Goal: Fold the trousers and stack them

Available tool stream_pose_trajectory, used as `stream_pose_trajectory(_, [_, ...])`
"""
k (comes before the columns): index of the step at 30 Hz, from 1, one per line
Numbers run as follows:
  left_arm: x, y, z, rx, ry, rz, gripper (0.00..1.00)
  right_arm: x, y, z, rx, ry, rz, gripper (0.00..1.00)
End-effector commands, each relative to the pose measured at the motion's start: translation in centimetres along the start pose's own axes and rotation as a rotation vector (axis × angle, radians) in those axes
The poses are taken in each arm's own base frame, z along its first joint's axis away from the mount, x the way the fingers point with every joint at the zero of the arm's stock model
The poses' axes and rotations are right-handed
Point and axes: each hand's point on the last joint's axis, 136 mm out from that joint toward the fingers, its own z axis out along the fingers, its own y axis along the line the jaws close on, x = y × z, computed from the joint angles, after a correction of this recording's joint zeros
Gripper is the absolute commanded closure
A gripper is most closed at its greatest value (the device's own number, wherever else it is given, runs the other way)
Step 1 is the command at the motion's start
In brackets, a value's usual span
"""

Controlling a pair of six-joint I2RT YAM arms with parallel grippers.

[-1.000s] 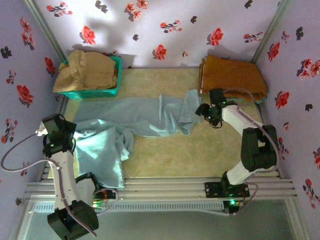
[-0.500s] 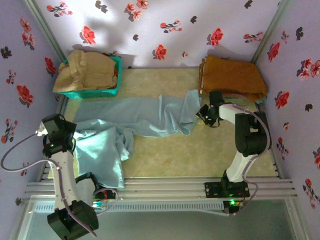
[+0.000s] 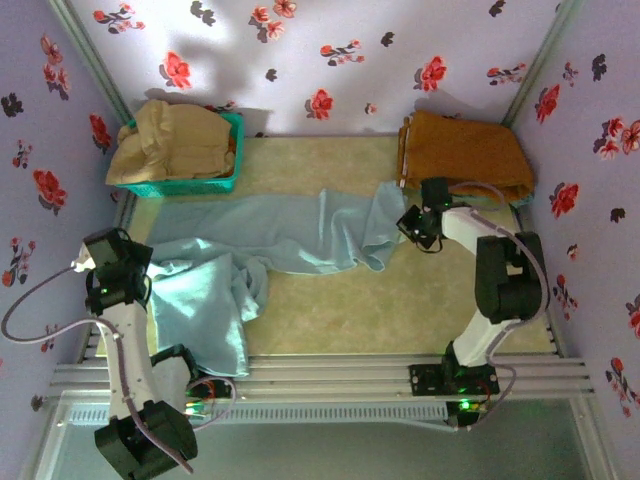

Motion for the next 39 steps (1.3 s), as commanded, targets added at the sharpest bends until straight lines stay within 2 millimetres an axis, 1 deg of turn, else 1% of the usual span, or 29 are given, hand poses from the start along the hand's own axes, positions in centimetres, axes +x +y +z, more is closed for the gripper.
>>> stream_pose_trajectory(1, [-0.8, -1.2, -0.8, 0.04, -0.017, 0.006, 1.0, -1.9, -0.9, -3.4, 0.064, -0.09, -0.044, 0.97])
stream_pose_trajectory(5, [-0.8, -1.2, -0.8, 0.04, -0.017, 0.006, 1.0, -3.4, -2.8, -5.7, 0.118, -0.143, -0.043, 0.97])
stream_pose_trajectory(9, [-0.6, -1.1, -0.5, 0.037, -0.011, -0.001, 1.0, -4.9, -5.8, -7.9, 0.205, -0.204, -0.024, 0.97])
stream_pose_trajectory(11, [-0.4, -1.0, -0.2, 0.037, -0.003, -0.008, 1.0, -6.2, -8.2, -9.6, 0.272, -0.261, 0.019, 0.98])
stream_pose_trajectory(13, [-0.3, -1.1, 0.0, 0.04, 0.004, -0.012, 1.0, -7.4, -10.8, -11.5, 0.292, -0.308, 0.105, 0.98])
stream_pose_trajectory(16, [-0.4, -1.4, 0.2, 0.04, 0.011, -0.009, 1.0, -8.7, -15.3, -14.5, 0.343, -0.394, 0.242, 0.95])
stream_pose_trajectory(17, [-0.4, -1.5, 0.3, 0.041, 0.012, -0.008, 1.0, -9.0, -16.6, -15.2, 0.343, -0.424, 0.295, 0.88])
stream_pose_trajectory(18, [-0.4, -1.5, 0.4, 0.039, 0.017, -0.011, 1.0, -9.0, -17.5, -15.4, 0.339, -0.43, 0.338, 0.6])
stream_pose_trajectory(19, [-0.3, -1.7, 0.5, 0.044, 0.021, -0.011, 1.0, -8.9, -17.9, -15.3, 0.335, -0.421, 0.36, 0.38])
stream_pose_trajectory(20, [-0.2, -1.8, 0.6, 0.048, 0.025, -0.01, 1.0, -8.8, -17.8, -15.2, 0.328, -0.405, 0.362, 0.31])
stream_pose_trajectory(21, [-0.1, -1.8, 0.6, 0.048, 0.031, -0.012, 1.0, -8.6, -17.2, -14.9, 0.308, -0.388, 0.356, 0.3])
stream_pose_trajectory(22, [0.0, -1.8, 0.7, 0.047, 0.034, -0.012, 1.0, -8.5, -16.8, -15.0, 0.298, -0.389, 0.347, 0.3])
stream_pose_trajectory(23, [0.1, -1.8, 0.7, 0.047, 0.036, -0.008, 1.0, -8.3, -15.9, -15.3, 0.281, -0.398, 0.326, 0.29])
stream_pose_trajectory(25, [0.3, -1.7, 0.7, 0.044, 0.045, 0.003, 1.0, -7.7, -13.2, -15.5, 0.213, -0.411, 0.247, 0.28])
stream_pose_trajectory(26, [0.5, -1.6, 0.6, 0.038, 0.052, 0.006, 0.94, -7.1, -11.3, -15.2, 0.171, -0.403, 0.197, 0.28])
stream_pose_trajectory(27, [0.6, -1.5, 0.5, 0.037, 0.058, 0.004, 0.72, -6.3, -9.4, -14.8, 0.138, -0.382, 0.148, 0.28])
stream_pose_trajectory(28, [0.8, -1.5, 0.4, 0.043, 0.067, 0.002, 0.56, -5.5, -7.7, -14.2, 0.115, -0.361, 0.103, 0.28])
stream_pose_trajectory(30, [0.7, -2.0, -0.4, 0.064, 0.069, 0.01, 0.2, -3.6, -4.2, -12.6, 0.062, -0.306, -0.003, 0.29])
stream_pose_trajectory(31, [0.4, -2.3, -1.1, 0.066, 0.061, 0.021, 0.14, -2.7, -3.1, -11.8, 0.054, -0.278, -0.038, 0.3])
stream_pose_trajectory(33, [-0.6, -2.8, -2.7, 0.068, 0.029, 0.045, 0.12, -1.1, -1.1, -10.0, 0.027, -0.229, -0.101, 0.3])
stream_pose_trajectory(36, [-1.6, -4.1, -4.7, 0.105, 0.007, 0.055, 0.09, 1.1, 0.9, -7.1, 0.017, -0.149, -0.173, 0.34])
stream_pose_trajectory(38, [-1.5, -5.4, -5.2, 0.155, 0.033, 0.062, 0.11, 2.4, 1.5, -5.4, 0.028, -0.1, -0.204, 0.38])
stream_pose_trajectory(39, [-0.9, -6.3, -5.1, 0.183, 0.06, 0.077, 0.12, 3.1, 1.8, -4.5, 0.022, -0.071, -0.218, 0.43])
